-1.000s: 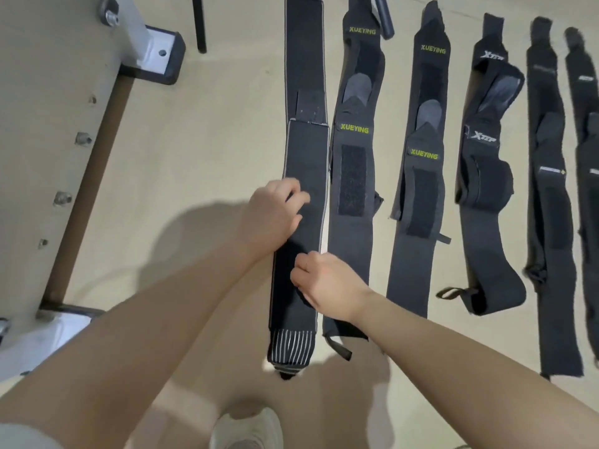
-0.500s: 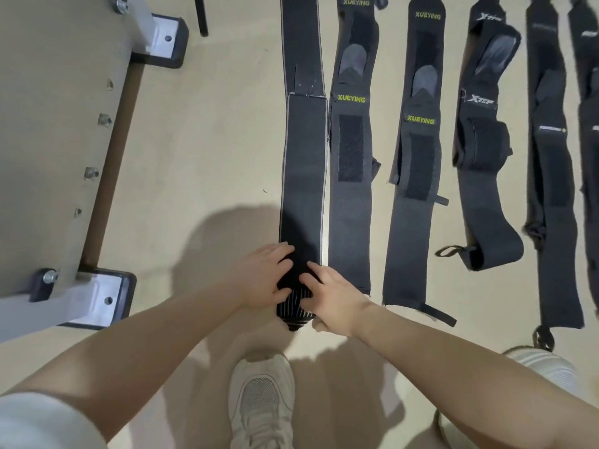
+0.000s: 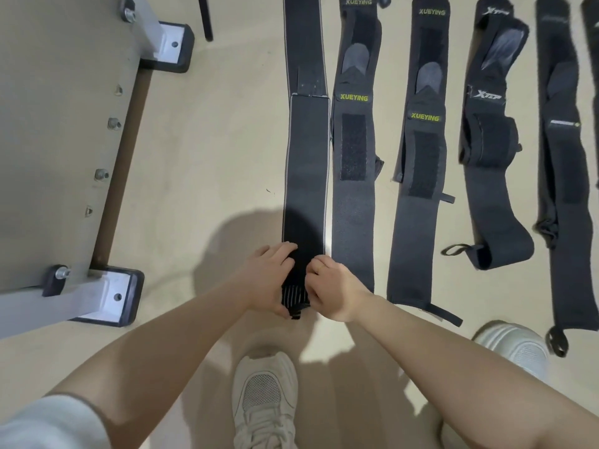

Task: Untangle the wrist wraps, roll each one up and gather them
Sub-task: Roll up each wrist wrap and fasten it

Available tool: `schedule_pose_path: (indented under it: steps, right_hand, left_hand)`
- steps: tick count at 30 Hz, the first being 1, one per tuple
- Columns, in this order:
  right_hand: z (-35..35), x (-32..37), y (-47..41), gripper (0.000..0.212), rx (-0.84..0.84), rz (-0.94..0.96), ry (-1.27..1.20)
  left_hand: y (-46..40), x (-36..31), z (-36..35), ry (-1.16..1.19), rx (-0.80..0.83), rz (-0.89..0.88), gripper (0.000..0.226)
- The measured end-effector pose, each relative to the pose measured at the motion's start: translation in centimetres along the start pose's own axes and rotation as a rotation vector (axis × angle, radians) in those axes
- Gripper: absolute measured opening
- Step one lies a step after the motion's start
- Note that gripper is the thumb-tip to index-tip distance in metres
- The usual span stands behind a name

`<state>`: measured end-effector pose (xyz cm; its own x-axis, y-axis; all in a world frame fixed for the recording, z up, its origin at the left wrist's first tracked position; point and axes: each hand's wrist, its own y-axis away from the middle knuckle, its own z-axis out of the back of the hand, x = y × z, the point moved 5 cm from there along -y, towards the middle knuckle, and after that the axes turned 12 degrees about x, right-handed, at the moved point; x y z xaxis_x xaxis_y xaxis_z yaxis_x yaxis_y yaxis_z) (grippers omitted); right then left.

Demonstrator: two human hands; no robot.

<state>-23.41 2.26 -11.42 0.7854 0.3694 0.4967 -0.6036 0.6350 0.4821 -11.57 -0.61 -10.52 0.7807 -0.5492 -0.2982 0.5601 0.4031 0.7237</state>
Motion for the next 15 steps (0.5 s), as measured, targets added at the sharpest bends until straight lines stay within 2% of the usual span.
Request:
schedule_pose_path:
  steps: [3,4,6,8,11,13,15]
  right_hand:
    - [-1.0,-0.4,0.9,0.045,0.203,0.003,0.022]
    - [-1.1,-0.6,1.3,0.049,0.24,0.001,0.043]
    - [-1.5,-0.5,1.7,0.033,0.28,-0.007,0.118]
    - [-1.7,-0.3,1.5,0.012,0.239,-0.012,0.13]
    - [-1.6,-0.3,0.9,0.016,0.22,-0.075,0.108]
    - [-0.6,-0.6,0.4,0.018,0.22,-0.14,-0.028]
    - [0.7,-1.3,0.1,0.009,0.125,-0.258,-0.207]
  left_hand:
    - [-0.4,-0.6,-0.7,0.022,-0.079,0.043,0.078]
    - [-0.5,-0.7,-0.8,0.049,-0.089,0.055,0.074]
    - [-0.6,-0.6,-0.9,0.089,-0.095,0.066,0.07]
    - [-0.6,-0.3,-0.7,0.119,-0.102,0.041,0.067]
    - [-0.2,0.1,-0.1,0.188,-0.12,-0.002,0.072]
    - [0.0,0.1,0.4,0.239,-0.104,-0.01,0.092]
    - [0.1,0.4,0.5,0.257,-0.073,-0.009,0.099]
